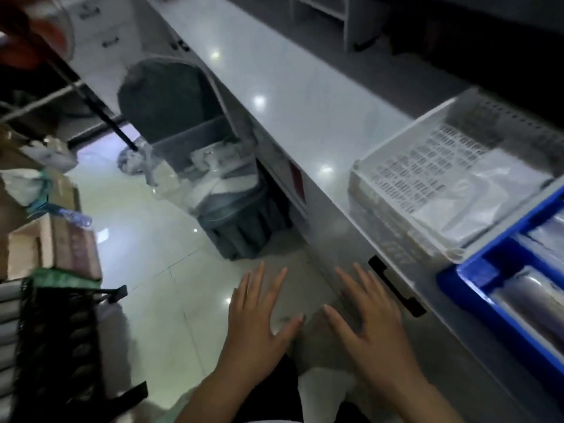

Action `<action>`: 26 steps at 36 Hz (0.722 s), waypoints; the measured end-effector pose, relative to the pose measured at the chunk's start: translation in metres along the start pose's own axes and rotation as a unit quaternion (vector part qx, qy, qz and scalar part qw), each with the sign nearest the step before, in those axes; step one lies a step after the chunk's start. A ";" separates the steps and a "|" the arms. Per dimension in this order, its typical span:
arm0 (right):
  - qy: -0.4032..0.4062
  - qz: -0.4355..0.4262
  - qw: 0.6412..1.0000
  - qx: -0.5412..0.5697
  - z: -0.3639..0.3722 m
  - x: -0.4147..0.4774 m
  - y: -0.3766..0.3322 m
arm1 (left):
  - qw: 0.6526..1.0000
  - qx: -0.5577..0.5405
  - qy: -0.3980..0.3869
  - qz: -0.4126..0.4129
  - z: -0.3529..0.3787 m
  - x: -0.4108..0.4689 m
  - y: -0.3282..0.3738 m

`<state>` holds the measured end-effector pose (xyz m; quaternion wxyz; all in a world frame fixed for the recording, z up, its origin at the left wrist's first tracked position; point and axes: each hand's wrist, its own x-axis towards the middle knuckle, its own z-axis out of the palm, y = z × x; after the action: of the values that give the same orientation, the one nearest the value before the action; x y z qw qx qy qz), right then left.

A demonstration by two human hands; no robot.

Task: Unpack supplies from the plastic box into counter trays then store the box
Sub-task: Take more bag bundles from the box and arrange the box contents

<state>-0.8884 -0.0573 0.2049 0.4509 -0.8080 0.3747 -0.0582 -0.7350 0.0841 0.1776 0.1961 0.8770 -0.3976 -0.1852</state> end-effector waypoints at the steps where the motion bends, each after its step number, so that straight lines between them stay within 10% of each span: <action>1: -0.011 -0.008 1.000 -0.015 0.005 0.006 -0.008 | 1.000 -0.006 0.000 -0.011 -0.003 0.002 -0.009; 26: -0.092 -0.027 0.992 -0.083 0.185 0.233 -0.225 | 0.966 -0.167 0.039 -0.195 -0.163 0.127 -0.308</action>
<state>-0.5184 -0.0135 0.2138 0.4129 -0.8546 0.3129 0.0359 -0.3866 0.2050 0.1439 0.3153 0.8988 -0.1743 -0.2498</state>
